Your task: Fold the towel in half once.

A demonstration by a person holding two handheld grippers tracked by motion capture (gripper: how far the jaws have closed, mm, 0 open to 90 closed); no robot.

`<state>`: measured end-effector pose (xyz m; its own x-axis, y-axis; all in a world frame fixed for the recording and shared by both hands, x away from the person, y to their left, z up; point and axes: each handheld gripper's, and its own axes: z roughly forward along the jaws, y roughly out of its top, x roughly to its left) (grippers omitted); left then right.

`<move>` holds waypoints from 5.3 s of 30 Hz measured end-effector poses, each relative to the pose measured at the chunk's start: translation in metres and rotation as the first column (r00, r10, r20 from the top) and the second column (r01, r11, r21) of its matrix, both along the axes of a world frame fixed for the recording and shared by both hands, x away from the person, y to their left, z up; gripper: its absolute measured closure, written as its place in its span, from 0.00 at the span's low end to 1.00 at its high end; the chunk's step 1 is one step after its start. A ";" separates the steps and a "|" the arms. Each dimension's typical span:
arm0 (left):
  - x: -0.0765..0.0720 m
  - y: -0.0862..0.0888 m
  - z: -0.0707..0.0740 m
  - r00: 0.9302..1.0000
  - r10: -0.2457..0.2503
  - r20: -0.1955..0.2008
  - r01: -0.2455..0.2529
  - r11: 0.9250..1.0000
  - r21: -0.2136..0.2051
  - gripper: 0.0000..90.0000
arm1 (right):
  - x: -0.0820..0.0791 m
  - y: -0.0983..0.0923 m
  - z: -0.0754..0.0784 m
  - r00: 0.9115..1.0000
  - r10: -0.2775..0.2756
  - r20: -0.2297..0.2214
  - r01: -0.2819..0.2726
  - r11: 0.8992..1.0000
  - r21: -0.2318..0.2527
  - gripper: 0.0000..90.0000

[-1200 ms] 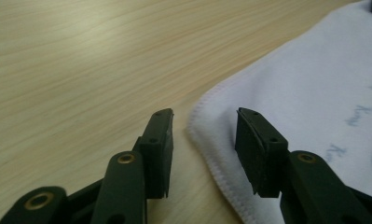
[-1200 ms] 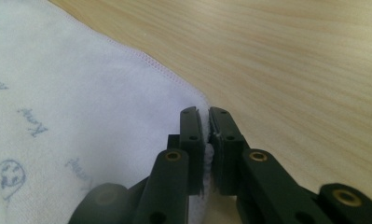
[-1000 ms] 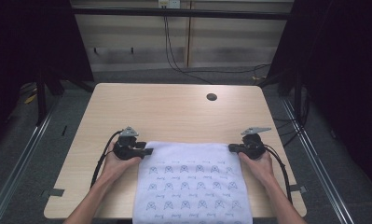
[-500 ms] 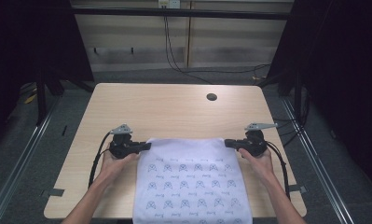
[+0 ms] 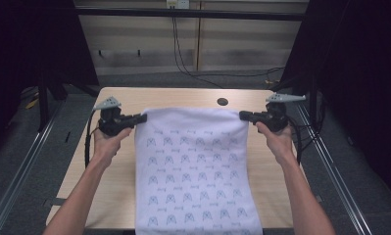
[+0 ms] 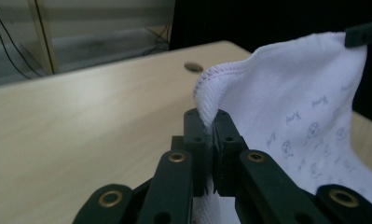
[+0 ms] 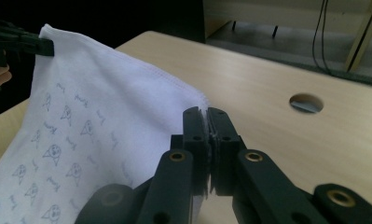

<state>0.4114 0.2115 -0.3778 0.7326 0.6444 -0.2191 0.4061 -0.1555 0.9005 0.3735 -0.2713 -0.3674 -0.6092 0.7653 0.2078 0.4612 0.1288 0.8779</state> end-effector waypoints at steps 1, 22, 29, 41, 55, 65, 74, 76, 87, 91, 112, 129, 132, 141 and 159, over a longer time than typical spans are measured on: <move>0.002 -0.001 0.007 1.000 0.003 0.015 -0.004 1.000 0.008 0.96 | 0.004 -0.001 0.008 1.000 -0.008 0.009 0.007 1.000 0.004 0.97; -0.039 -0.013 0.040 0.989 -0.078 0.127 0.077 0.997 0.013 0.96 | -0.030 -0.011 0.052 0.994 0.016 0.112 -0.019 0.999 0.029 0.98; -0.100 0.004 -0.010 0.990 -0.132 0.040 0.131 0.991 0.022 0.96 | -0.096 -0.012 0.008 0.992 0.118 0.032 -0.117 0.993 -0.020 0.98; -0.184 0.010 -0.081 0.955 -0.231 -0.186 0.245 0.968 0.060 0.96 | -0.191 -0.011 -0.059 0.979 0.161 -0.125 -0.167 0.985 -0.040 0.98; -0.178 -0.009 -0.116 0.900 -0.217 -0.378 0.310 0.928 0.206 0.96 | -0.190 0.020 -0.118 0.916 0.160 -0.368 -0.254 0.941 -0.223 0.98; -0.143 -0.007 -0.123 0.920 -0.170 -0.353 0.243 0.954 0.176 0.97 | -0.167 0.022 -0.124 0.922 0.124 -0.366 -0.209 0.957 -0.203 0.98; -0.084 -0.008 -0.127 0.949 -0.101 -0.299 0.164 0.968 0.193 0.97 | -0.105 0.025 -0.125 0.944 0.042 -0.327 -0.127 0.961 -0.244 0.98; -0.067 -0.011 -0.126 0.953 -0.083 -0.291 0.148 0.967 0.209 0.97 | -0.092 0.029 -0.125 0.947 0.023 -0.320 -0.115 0.956 -0.271 0.98; 0.013 -0.015 -0.126 0.966 0.032 -0.257 0.038 0.963 0.265 0.97 | -0.004 0.038 -0.128 0.953 -0.076 -0.293 -0.011 0.959 -0.284 0.98; 0.030 -0.015 -0.128 0.969 0.079 -0.234 -0.015 0.965 0.263 0.97 | 0.023 0.039 -0.132 0.957 -0.111 -0.268 0.037 0.962 -0.269 0.98; 0.028 -0.008 -0.092 0.980 0.093 -0.174 -0.068 0.987 0.143 0.97 | 0.035 0.018 -0.095 0.982 -0.061 -0.177 0.032 0.986 -0.163 0.97; -0.089 0.013 0.008 0.998 -0.066 0.020 0.066 0.997 0.035 0.96 | -0.047 -0.007 0.011 0.997 0.057 0.055 -0.056 0.998 -0.013 0.97; -0.108 0.014 0.013 0.996 -0.082 0.026 0.082 0.996 0.018 0.96 | -0.068 -0.009 0.020 0.994 0.082 0.077 -0.083 0.997 0.002 0.97; -0.149 0.016 -0.032 0.991 -0.127 -0.047 0.129 0.991 0.031 0.96 | -0.126 -0.010 -0.016 0.991 0.135 0.011 -0.134 0.991 -0.017 0.97; -0.196 0.008 -0.100 0.919 -0.266 -0.292 0.324 0.931 0.169 0.86 | -0.198 -0.001 -0.096 0.910 0.312 -0.271 -0.343 0.937 -0.073 0.90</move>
<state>0.2158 0.2195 -0.4780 0.8316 0.4596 -0.3116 0.5273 -0.4776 0.7027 0.1754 -0.2719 -0.4637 -0.7690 0.5595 0.3092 0.5790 0.4045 0.7079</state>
